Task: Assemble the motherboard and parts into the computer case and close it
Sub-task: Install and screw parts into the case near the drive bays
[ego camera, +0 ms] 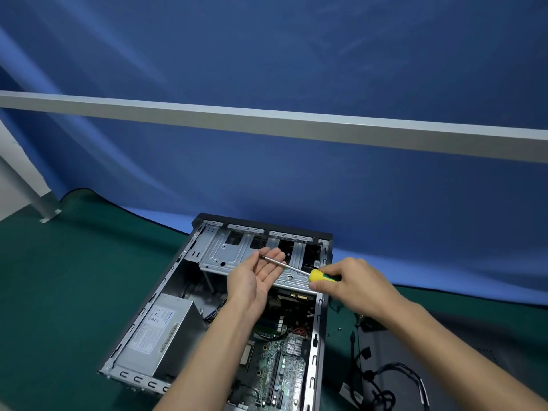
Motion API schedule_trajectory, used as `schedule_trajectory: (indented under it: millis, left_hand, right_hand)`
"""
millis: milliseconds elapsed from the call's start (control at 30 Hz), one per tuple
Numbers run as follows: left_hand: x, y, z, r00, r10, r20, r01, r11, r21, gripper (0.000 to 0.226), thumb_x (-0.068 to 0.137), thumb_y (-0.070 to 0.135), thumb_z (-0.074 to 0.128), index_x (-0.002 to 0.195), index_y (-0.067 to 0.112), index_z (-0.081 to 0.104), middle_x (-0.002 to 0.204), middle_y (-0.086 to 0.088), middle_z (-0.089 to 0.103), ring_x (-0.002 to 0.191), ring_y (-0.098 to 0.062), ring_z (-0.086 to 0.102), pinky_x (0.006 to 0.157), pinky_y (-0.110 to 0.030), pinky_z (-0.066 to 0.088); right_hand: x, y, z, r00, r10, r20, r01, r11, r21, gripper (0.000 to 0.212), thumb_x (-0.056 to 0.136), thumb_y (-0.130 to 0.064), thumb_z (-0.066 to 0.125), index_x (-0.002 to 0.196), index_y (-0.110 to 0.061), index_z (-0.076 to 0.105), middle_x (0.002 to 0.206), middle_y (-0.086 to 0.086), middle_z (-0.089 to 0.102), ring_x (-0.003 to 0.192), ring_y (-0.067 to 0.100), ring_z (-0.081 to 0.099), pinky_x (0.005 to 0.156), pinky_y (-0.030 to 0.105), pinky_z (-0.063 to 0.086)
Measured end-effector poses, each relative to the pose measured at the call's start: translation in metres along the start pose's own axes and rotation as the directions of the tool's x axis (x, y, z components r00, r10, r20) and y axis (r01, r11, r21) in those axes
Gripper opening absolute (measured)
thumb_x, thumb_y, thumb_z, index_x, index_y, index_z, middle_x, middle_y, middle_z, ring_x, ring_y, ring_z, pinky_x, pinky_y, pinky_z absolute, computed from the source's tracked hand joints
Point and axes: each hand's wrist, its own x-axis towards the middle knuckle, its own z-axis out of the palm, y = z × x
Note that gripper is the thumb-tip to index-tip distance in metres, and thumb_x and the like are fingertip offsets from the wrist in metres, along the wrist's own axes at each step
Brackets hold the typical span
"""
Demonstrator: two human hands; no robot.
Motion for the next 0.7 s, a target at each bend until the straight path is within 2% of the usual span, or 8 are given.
schedule_trajectory:
  millis: [67, 167, 233, 300, 367, 467, 600, 700]
  left_hand:
    - [0.000, -0.003, 0.000, 1.000, 0.013, -0.005, -0.013, 1.000, 0.028, 0.028, 0.102, 0.014, 0.037, 0.091, -0.002, 0.057, 0.079, -0.015, 0.071, 0.070, -0.023, 0.071, 0.062, -0.034, 0.053]
    - [0.003, -0.005, 0.001, 0.998, 0.023, -0.064, -0.024, 1.000, -0.010, 0.029, 0.103, 0.013, 0.036, 0.090, -0.002, 0.056, 0.087, -0.017, 0.067, 0.071, -0.023, 0.069, 0.068, -0.036, 0.053]
    - [0.005, -0.003, -0.002, 0.995, -0.001, -0.098, -0.007, 0.997, -0.082, 0.031, 0.103, 0.013, 0.034, 0.088, -0.003, 0.056, 0.091, -0.018, 0.064, 0.074, -0.022, 0.068, 0.078, -0.038, 0.049]
    - [0.006, -0.002, -0.004, 0.995, -0.029, -0.100, 0.013, 0.988, -0.157, 0.035, 0.104, 0.015, 0.032, 0.086, -0.004, 0.056, 0.092, -0.019, 0.064, 0.086, -0.025, 0.065, 0.084, -0.041, 0.047]
    - [0.005, -0.004, -0.003, 0.993, -0.062, -0.097, 0.038, 0.971, -0.234, 0.038, 0.104, 0.017, 0.032, 0.085, -0.005, 0.057, 0.091, -0.020, 0.064, 0.092, -0.027, 0.061, 0.087, -0.043, 0.046]
    - [0.008, -0.009, 0.002, 0.989, -0.097, -0.108, 0.063, 0.959, -0.277, 0.041, 0.104, 0.020, 0.031, 0.086, -0.006, 0.057, 0.089, -0.019, 0.065, 0.092, -0.027, 0.061, 0.087, -0.042, 0.046]
    - [0.010, -0.015, 0.000, 0.981, -0.163, -0.103, 0.128, 0.950, -0.285, 0.040, 0.104, 0.022, 0.031, 0.092, -0.007, 0.056, 0.086, -0.019, 0.066, 0.093, -0.027, 0.061, 0.084, -0.042, 0.047]
    - [0.013, -0.020, -0.003, 0.976, -0.203, -0.082, 0.174, 0.945, -0.276, 0.040, 0.104, 0.023, 0.031, 0.092, -0.007, 0.056, 0.080, -0.019, 0.069, 0.093, -0.029, 0.062, 0.074, -0.044, 0.049]
  right_hand:
    - [0.003, -0.005, -0.008, 0.995, 0.024, 0.092, -0.026, 0.999, 0.026, 0.025, 0.083, -0.055, 0.063, 0.089, -0.030, 0.067, 0.049, -0.016, 0.052, 0.047, 0.008, 0.049, 0.048, 0.022, 0.033]
    - [0.008, -0.011, -0.023, 0.973, 0.040, 0.227, -0.131, 0.908, 0.399, 0.019, 0.084, -0.019, 0.065, 0.102, -0.020, 0.059, 0.071, 0.004, 0.064, 0.051, 0.020, 0.057, 0.047, 0.025, 0.042]
    - [0.008, -0.013, -0.032, 0.982, 0.048, 0.182, -0.158, 0.736, 0.659, 0.025, 0.083, 0.003, 0.060, 0.104, -0.011, 0.056, 0.080, 0.010, 0.063, 0.054, 0.021, 0.062, 0.048, 0.029, 0.046]
    - [0.009, -0.016, -0.036, 0.994, 0.101, 0.040, -0.093, 0.604, 0.792, 0.019, 0.083, 0.008, 0.063, 0.093, -0.007, 0.056, 0.083, 0.012, 0.063, 0.054, 0.019, 0.066, 0.050, 0.027, 0.054]
    - [0.009, -0.018, -0.032, 0.978, 0.174, -0.111, -0.017, 0.605, 0.796, 0.015, 0.083, 0.001, 0.068, 0.086, -0.008, 0.057, 0.082, 0.014, 0.065, 0.058, 0.023, 0.069, 0.056, 0.031, 0.058]
    - [0.008, -0.020, -0.021, 0.948, 0.195, -0.252, 0.038, 0.716, 0.697, 0.014, 0.083, -0.013, 0.073, 0.083, -0.013, 0.059, 0.077, 0.010, 0.068, 0.054, 0.021, 0.069, 0.052, 0.035, 0.058]
    - [0.008, -0.019, -0.017, 0.935, 0.183, -0.303, 0.041, 0.794, 0.606, 0.015, 0.082, -0.021, 0.073, 0.078, -0.017, 0.059, 0.066, 0.005, 0.065, 0.044, 0.019, 0.064, 0.046, 0.044, 0.052]
    - [0.010, -0.015, -0.016, 0.926, 0.196, -0.322, 0.019, 0.828, 0.561, 0.015, 0.082, -0.023, 0.072, 0.077, -0.018, 0.059, 0.061, 0.006, 0.063, 0.038, 0.017, 0.058, 0.040, 0.035, 0.049]
